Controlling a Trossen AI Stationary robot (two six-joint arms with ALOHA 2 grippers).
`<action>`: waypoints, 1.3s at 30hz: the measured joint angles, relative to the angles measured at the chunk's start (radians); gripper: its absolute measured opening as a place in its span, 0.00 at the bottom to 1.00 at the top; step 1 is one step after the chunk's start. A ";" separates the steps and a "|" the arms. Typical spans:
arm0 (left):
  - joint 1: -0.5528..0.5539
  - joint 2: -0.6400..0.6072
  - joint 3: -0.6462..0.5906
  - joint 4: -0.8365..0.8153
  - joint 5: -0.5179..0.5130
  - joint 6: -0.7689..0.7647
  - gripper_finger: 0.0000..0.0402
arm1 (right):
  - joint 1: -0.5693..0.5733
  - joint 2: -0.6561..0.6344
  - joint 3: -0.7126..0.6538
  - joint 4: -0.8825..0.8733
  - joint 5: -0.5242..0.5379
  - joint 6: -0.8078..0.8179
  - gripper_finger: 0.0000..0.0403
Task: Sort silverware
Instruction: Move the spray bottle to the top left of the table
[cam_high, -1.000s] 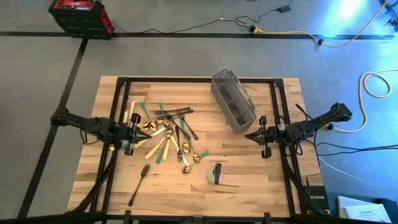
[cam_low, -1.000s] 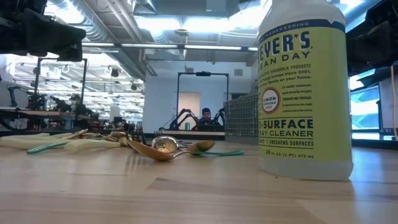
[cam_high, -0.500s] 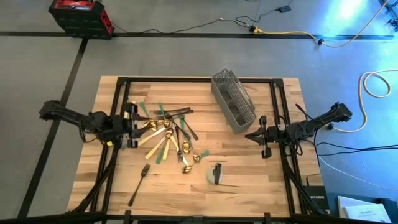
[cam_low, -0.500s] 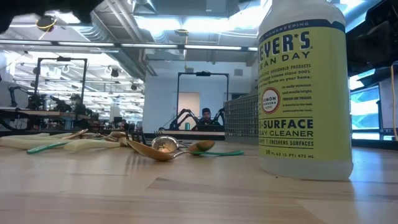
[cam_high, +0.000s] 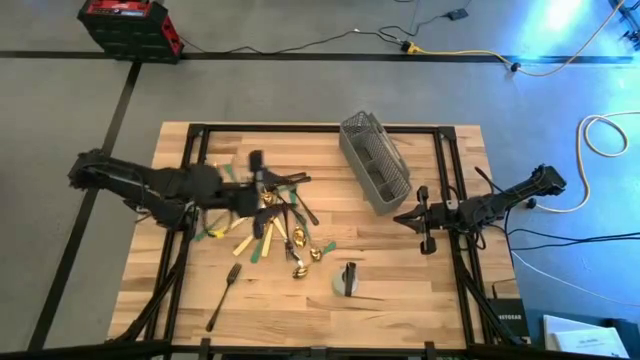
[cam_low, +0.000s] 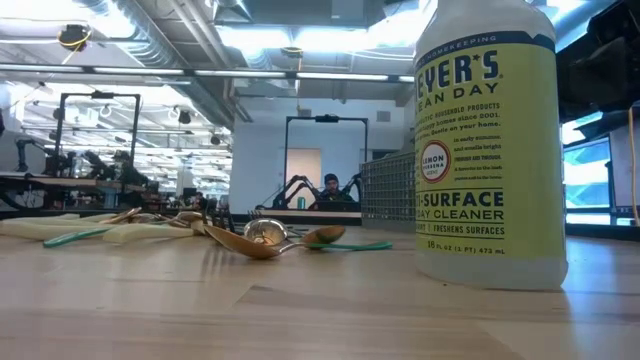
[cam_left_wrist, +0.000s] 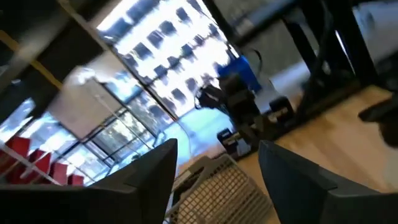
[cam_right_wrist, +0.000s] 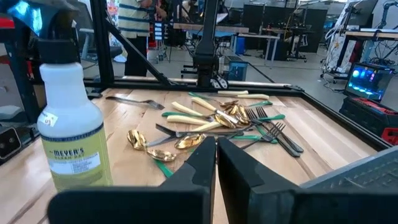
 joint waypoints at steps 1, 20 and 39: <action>0.012 0.041 0.065 -0.053 0.018 0.019 0.52 | 0.000 0.000 0.000 -0.007 0.000 0.009 0.00; 0.052 0.621 0.694 -0.618 0.112 0.575 0.52 | 0.000 0.000 0.000 -0.032 -0.001 0.073 0.00; -0.178 0.709 0.693 -0.635 -0.081 0.729 0.52 | 0.000 0.040 0.000 -0.032 0.035 0.130 0.00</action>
